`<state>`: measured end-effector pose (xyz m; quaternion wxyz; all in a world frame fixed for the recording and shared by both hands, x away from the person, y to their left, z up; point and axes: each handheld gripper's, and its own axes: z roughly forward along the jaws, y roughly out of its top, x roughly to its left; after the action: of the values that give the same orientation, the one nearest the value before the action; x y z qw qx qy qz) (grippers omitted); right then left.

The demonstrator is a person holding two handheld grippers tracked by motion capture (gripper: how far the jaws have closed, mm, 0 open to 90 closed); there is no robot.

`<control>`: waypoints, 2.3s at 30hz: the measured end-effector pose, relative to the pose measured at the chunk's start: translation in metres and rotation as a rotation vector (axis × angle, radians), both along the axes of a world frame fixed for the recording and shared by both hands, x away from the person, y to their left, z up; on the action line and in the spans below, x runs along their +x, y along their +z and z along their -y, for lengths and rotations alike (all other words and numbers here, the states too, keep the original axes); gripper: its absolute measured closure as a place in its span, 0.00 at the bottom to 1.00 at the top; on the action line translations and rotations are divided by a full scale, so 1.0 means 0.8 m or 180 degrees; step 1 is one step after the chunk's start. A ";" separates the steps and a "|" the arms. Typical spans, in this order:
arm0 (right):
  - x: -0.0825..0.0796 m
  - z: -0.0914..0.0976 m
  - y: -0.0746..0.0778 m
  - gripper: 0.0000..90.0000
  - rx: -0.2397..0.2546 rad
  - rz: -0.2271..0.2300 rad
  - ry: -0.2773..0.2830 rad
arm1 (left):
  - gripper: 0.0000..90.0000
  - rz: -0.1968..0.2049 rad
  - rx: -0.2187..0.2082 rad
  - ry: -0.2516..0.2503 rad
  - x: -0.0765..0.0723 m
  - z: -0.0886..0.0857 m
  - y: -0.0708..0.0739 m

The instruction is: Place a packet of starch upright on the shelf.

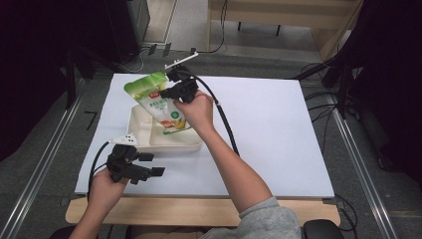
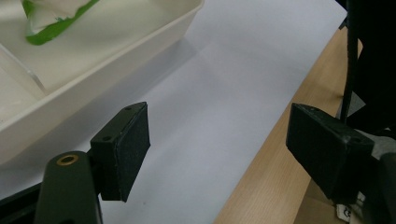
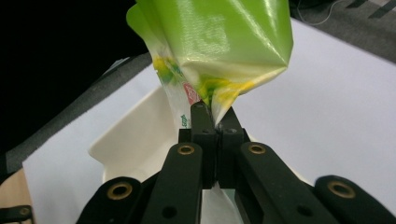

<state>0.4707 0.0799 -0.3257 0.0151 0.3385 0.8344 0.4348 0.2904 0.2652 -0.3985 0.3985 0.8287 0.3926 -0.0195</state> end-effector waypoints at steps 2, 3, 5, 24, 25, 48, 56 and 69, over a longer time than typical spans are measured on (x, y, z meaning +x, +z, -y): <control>0.000 0.001 -0.013 1.00 -0.0046 0.0013 -0.0027 | 0.25 -0.0015 0.0029 -0.0009 0.000 0.001 -0.001; 0.001 0.002 -0.019 1.00 -0.0058 -0.0028 -0.0044 | 0.25 -0.0020 0.0026 -0.0017 0.001 0.001 -0.002; 0.004 0.012 -0.027 1.00 0.0047 -0.0050 -0.0070 | 0.25 -0.0025 0.0027 -0.0019 0.001 0.002 -0.002; 0.015 0.085 -0.047 0.93 0.0089 -0.0234 -0.0155 | 0.25 -0.0040 0.0040 -0.0025 0.002 0.003 -0.004; 0.015 0.085 -0.047 0.93 0.0089 -0.0234 -0.0155 | 0.25 -0.0040 0.0040 -0.0025 0.002 0.003 -0.004; -0.027 0.161 -0.032 0.55 0.0032 0.0109 -0.0044 | 0.25 -0.0064 0.0040 -0.0010 0.002 0.002 -0.005; -0.055 0.187 -0.045 0.51 0.0090 0.0147 0.0008 | 0.25 -0.0057 0.0038 0.0012 0.002 0.001 -0.004; -0.110 0.224 -0.085 0.48 0.0076 0.0219 -0.0119 | 0.25 -0.0037 0.0036 0.0012 0.001 0.001 -0.003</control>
<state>0.3827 -0.0995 -0.3935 0.0478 0.3389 0.8217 0.4557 0.2911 0.2647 -0.4012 0.3915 0.8301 0.3965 -0.0213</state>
